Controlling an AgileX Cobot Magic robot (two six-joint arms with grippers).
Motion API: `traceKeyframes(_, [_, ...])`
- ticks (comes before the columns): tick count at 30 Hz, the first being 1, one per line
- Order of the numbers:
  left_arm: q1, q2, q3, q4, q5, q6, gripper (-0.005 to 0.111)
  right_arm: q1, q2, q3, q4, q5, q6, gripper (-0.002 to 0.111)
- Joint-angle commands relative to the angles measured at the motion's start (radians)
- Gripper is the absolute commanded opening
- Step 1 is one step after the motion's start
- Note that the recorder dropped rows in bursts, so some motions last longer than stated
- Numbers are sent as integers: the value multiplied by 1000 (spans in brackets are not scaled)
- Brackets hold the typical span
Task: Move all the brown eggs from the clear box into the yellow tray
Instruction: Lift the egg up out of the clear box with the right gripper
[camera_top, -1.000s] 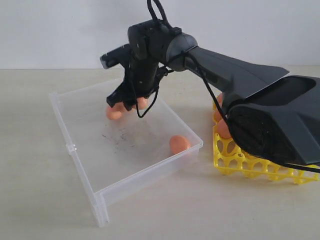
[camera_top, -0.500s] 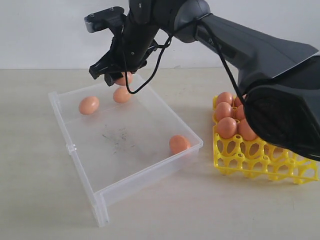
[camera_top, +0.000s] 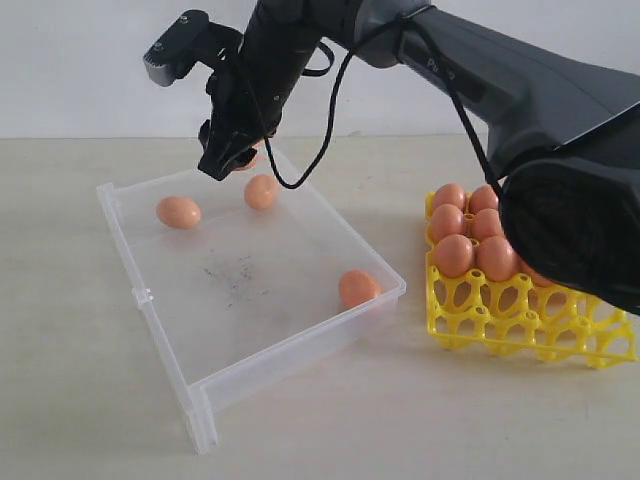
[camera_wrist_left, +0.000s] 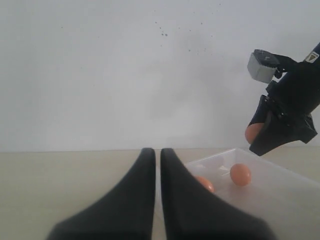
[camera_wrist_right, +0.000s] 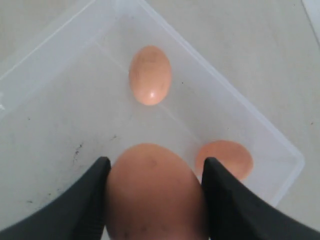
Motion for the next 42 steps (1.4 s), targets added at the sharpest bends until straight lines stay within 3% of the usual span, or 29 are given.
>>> traceKeyframes(1, [-3, 4, -2, -5, -16, 5, 4, 44, -17, -1, -166, -82, 12, 0])
traceKeyframes(6, [-3, 4, -2, -5, -16, 5, 4, 127, -17, -1, -662, -147, 386, 0])
traceKeyframes(9, [-3, 4, -2, -5, -16, 5, 4, 182, -17, -1, -862, -147, 555, 0])
traceKeyframes(21, [-3, 4, -2, -5, -16, 5, 4, 204, -34, -1, -1040, -239, 1042, 0])
traceKeyframes(29, [-3, 4, -2, -5, -16, 5, 4, 204, -72, -1, -1071, -232, 1085, 0])
traceKeyframes(42, [-3, 4, -2, -5, -16, 5, 4, 304, -227, -1, -986, -125, 865, 0])
